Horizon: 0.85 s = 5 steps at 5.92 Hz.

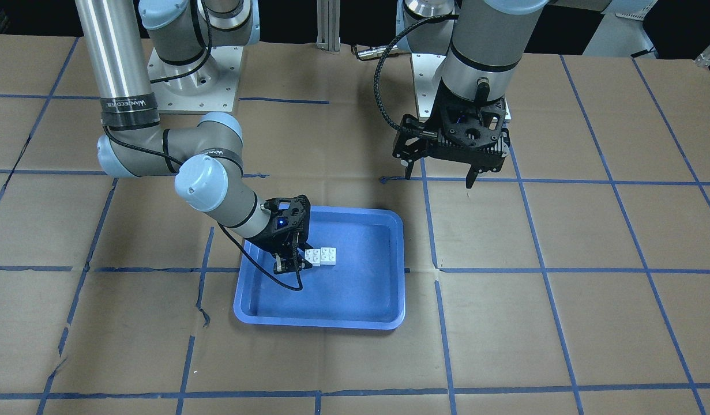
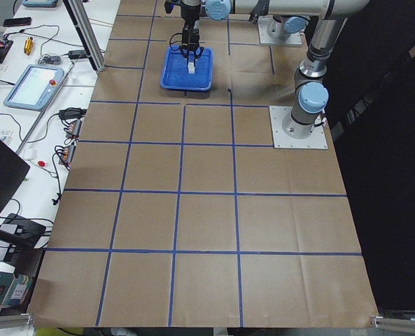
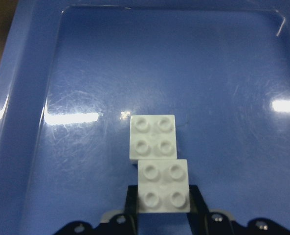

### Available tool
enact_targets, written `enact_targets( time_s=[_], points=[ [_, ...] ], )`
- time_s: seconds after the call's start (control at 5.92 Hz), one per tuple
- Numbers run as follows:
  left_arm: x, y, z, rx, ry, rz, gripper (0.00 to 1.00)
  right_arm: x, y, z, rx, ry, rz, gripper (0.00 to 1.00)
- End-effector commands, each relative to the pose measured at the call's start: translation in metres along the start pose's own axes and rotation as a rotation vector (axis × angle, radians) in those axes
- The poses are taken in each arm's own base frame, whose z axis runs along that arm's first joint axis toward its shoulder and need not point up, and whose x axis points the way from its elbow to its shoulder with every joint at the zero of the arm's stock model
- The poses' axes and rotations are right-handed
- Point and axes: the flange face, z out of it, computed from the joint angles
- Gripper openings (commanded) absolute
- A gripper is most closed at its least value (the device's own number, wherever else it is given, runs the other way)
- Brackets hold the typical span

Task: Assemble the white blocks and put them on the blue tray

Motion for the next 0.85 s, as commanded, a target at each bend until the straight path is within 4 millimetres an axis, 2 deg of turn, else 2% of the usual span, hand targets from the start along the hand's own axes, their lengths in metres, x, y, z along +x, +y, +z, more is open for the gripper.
enact_targets(
  time_s=[0.0, 0.68],
  points=[
    [-0.0001, -0.0008, -0.0026, 0.005, 0.001, 0.000, 0.99, -0.0002, -0.0011, -0.0010, 0.002, 0.001, 0.002, 0.22],
    [-0.0002, -0.0020, -0.0004, 0.009, 0.001, 0.000, 0.99, -0.0008, -0.0006, -0.0012, -0.003, 0.001, 0.039, 0.22]
  ],
)
